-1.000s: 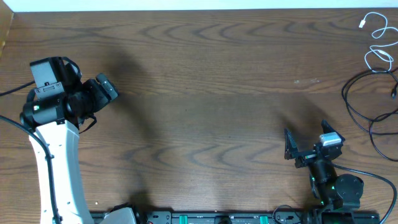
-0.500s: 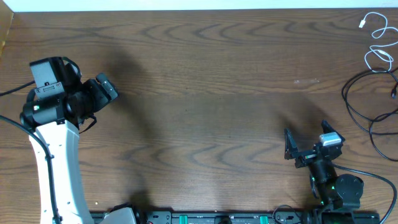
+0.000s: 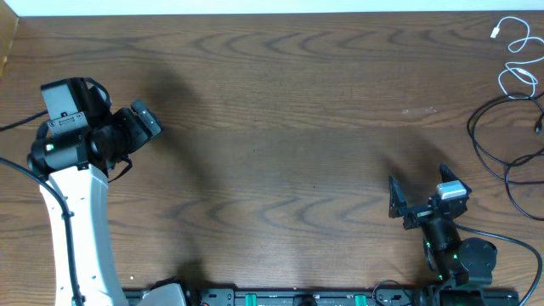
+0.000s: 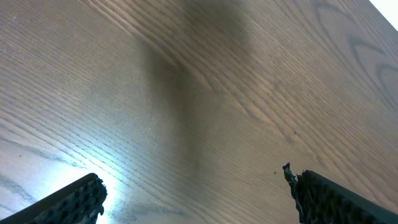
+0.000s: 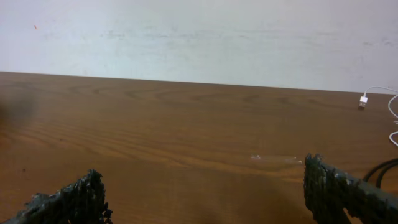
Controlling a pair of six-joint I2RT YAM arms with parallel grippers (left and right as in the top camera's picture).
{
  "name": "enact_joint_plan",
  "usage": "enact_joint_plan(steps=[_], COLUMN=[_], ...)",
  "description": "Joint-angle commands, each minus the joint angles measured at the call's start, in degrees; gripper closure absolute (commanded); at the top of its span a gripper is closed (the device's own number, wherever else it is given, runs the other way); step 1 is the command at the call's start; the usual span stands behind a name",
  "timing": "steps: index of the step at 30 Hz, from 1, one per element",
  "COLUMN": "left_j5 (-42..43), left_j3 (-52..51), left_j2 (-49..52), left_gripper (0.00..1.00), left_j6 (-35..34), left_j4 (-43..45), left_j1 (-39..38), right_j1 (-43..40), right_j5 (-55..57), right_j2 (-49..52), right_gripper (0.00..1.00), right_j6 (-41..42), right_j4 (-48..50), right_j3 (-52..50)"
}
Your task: Untangle cables
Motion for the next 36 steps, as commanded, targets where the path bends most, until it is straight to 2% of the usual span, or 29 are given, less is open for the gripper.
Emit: enact_joint_plan(steps=[1,5,7,12,16,20,27,36], left_j5=[-2.4,-14.1,-16.1,-15.6,-11.4,-7.9,-6.8,-6.8], left_j3=[-2.1,-8.8,-13.2,-28.4,-39.8,-48.6,-59.4,-67.5], left_j2=[-4.1,-11.9,-16.4,-30.7,-41.4,-49.9,-61.2,-69.2], left_gripper=[0.02,0.02,0.02,0.02,0.02,0.02,0.02,0.02], left_j6=[1.0,1.0,1.1,4.9,10.5,13.9,14.1,15.1], left_j4=[0.7,5.1,8.3,24.1,37.0,44.6,48.0,49.4], left_j1=[-0.8,-3.2,-4.9,-9.9,-13.1,-14.0,-14.3,-14.3], right_j1=[0.7,0.7,0.7,0.7,0.7,0.7,0.7,0.7], right_j5=[0.2,0.2,0.2,0.2,0.2,0.2,0.2,0.2], right_j2=[-0.4,-0.4,-0.4,-0.4,-0.4,-0.4,-0.4,-0.4], right_gripper=[0.01,0.01,0.01,0.01,0.01,0.01,0.01,0.01], right_j6=[1.0,1.0,1.0,1.0,1.0,1.0,1.0,1.0], right_j4=[-0.2,-0.2,-0.2,-0.2,-0.2,-0.2,-0.2,-0.2], right_j3=[-0.2,-0.2,-0.2,-0.2,-0.2,-0.2,-0.2,-0.2])
